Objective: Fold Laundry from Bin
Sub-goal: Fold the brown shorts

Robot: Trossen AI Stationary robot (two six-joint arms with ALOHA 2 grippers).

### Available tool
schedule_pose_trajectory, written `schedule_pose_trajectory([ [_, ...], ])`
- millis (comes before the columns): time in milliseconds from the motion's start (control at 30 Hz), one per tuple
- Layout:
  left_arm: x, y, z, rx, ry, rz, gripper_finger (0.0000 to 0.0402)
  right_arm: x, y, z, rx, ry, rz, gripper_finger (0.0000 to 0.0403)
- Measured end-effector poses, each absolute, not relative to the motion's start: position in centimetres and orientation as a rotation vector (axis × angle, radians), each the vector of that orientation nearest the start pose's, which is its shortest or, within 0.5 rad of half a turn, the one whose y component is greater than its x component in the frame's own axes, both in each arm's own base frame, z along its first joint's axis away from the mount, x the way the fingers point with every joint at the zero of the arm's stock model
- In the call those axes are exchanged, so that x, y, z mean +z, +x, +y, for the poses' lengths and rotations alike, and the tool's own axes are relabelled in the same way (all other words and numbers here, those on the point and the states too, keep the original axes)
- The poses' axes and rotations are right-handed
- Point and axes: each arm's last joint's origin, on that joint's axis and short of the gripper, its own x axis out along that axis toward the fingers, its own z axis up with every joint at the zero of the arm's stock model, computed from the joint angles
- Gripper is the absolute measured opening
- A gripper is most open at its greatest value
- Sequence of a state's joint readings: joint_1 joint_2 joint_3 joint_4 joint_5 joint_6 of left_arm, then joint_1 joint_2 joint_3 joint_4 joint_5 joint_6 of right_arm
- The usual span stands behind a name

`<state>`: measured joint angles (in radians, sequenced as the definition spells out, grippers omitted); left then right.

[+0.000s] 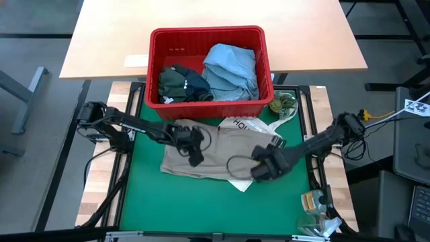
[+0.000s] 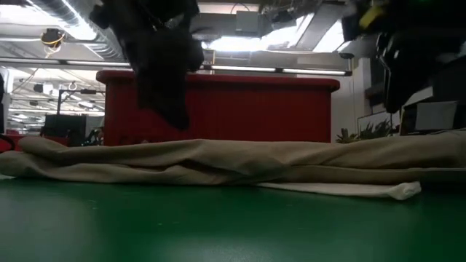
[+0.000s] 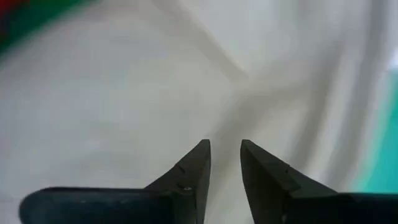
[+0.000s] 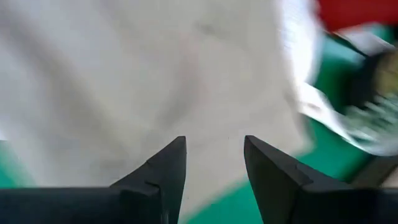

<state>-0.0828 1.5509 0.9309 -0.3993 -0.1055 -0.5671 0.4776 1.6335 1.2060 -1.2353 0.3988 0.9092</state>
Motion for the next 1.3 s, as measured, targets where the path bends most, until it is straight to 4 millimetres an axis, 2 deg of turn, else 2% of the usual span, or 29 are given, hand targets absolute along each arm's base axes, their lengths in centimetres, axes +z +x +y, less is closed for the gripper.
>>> schedule_pose_trajectory([
  [200, 19.0, 29.1, -6.6, 0.185, -0.337, 1.003, 0.0062, 21.9, 24.5, 15.4, -0.430, 0.042, 1.248, 0.0163],
  [333, 18.5, 28.1, -8.5, 0.251, -0.224, 0.971, 0.0054, 20.5, 23.9, 16.8, -0.378, 0.075, 1.196, 0.0163],
  [533, 17.3, 27.3, -10.0, 0.317, -0.181, 0.957, 0.0053, 18.0, 23.3, 17.4, -0.333, 0.128, 1.177, 0.0163],
  [667, 15.6, 26.7, -10.5, 0.325, -0.166, 1.000, 0.0053, 16.8, 23.0, 17.2, -0.335, 0.175, 1.191, 0.0163],
  [900, 13.8, 26.3, -11.5, 0.303, -0.163, 1.070, 0.0053, 15.2, 22.1, 17.0, -0.257, 0.256, 1.317, 0.0163],
  [1100, 14.1, 26.4, -11.8, 0.288, -0.168, 1.066, 0.0053, 15.3, 22.1, 17.1, -0.240, 0.272, 1.323, 0.0163],
  [1300, 15.7, 27.7, -12.5, 0.235, -0.221, 1.036, 0.0053, 17.5, 23.0, 17.7, -0.187, 0.271, 1.269, 0.0163],
])
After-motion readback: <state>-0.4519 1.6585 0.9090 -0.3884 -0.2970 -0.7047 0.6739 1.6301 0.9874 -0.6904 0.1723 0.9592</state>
